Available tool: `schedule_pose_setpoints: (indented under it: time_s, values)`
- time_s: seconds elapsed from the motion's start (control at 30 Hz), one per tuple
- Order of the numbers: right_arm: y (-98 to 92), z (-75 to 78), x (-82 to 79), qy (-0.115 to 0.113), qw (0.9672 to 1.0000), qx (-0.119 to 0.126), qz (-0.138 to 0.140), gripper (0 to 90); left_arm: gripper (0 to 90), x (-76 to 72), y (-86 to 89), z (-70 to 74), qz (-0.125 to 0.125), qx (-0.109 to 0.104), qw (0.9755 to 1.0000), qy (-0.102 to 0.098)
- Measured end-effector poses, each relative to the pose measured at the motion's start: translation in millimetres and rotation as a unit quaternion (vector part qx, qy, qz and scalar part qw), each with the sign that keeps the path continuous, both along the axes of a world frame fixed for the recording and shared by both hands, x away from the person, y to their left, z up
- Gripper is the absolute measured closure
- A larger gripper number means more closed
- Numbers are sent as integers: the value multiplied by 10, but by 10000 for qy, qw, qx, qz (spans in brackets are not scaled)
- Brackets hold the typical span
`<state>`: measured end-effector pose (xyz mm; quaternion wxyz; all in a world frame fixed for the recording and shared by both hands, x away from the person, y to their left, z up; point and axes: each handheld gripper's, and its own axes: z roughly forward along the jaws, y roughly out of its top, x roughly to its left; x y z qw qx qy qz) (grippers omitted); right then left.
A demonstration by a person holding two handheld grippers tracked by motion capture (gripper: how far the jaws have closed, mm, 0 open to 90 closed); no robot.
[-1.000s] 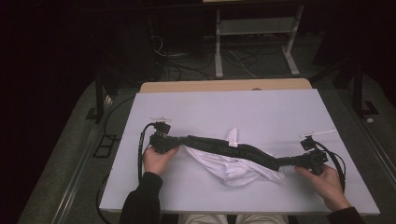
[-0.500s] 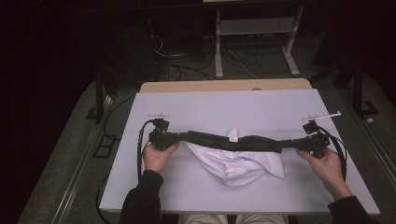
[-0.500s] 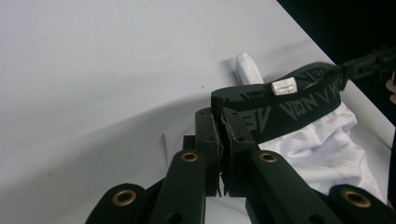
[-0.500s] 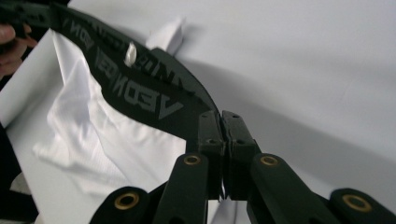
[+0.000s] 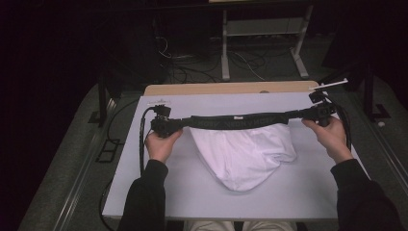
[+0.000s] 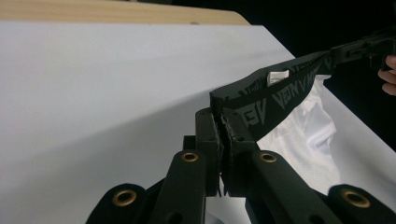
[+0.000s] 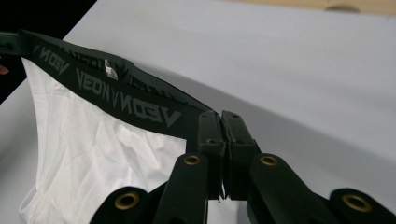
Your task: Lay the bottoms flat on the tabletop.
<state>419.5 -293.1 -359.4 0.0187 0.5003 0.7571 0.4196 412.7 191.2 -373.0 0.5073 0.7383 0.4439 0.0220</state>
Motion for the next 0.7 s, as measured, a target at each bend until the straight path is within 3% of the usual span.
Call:
schedule_pose_setpoints:
  time_s: [0.17,0.33,0.47,0.7]
  values:
    - [-24,64,224,-36,9998,171,-113,866,861,219,4,185,172,-86,9998,-10]
    - [-77,190,407,-53,9982,534,-262,866,861,370,-41,409,220,144,9995,-163]
    - [-54,410,541,-171,9982,481,-308,866,861,469,-54,595,264,242,9989,-309]
    - [23,556,712,-294,9978,430,-420,866,861,714,-69,870,395,496,9968,-482]
